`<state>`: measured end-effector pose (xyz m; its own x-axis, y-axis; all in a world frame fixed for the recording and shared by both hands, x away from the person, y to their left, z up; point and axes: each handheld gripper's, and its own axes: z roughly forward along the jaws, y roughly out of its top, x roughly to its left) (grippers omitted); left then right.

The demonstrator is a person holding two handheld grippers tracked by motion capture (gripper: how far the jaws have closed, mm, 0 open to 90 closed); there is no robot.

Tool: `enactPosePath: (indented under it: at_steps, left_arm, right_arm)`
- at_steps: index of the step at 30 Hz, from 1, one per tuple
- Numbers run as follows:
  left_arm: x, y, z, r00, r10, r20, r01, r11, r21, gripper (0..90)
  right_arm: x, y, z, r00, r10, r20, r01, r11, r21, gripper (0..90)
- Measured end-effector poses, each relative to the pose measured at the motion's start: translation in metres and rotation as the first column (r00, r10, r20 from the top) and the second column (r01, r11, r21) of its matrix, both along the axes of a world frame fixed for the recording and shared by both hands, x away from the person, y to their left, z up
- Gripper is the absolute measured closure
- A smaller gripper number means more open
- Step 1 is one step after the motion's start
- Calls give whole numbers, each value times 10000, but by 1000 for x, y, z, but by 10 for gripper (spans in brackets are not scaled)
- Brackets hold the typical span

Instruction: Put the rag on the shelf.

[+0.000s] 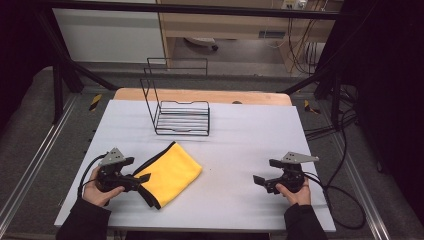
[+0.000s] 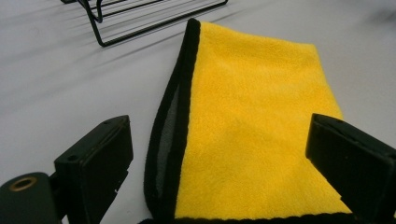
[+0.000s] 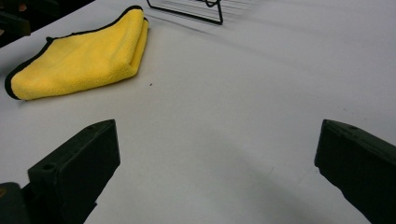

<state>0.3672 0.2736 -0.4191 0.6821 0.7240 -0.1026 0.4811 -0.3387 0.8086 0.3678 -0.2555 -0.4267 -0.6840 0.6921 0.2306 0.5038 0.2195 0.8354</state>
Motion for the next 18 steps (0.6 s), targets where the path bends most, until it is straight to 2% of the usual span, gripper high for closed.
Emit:
enactPosePath:
  at_steps: [11,15,18]
  left_arm:
    - [-3,-9,3,10000,-89,-31,89,9998,185,78]
    - [-4,-17,4,9998,-168,-119,170,9997,164,84]
    - [-4,-25,4,9994,-242,-227,249,9992,300,85]
  right_arm:
    - [0,0,0,10000,-78,-46,78,10000,48,7]
    - [0,0,0,10000,-60,-40,60,10000,19,7]
    - [0,0,1,9999,-99,-32,99,9999,79,7]
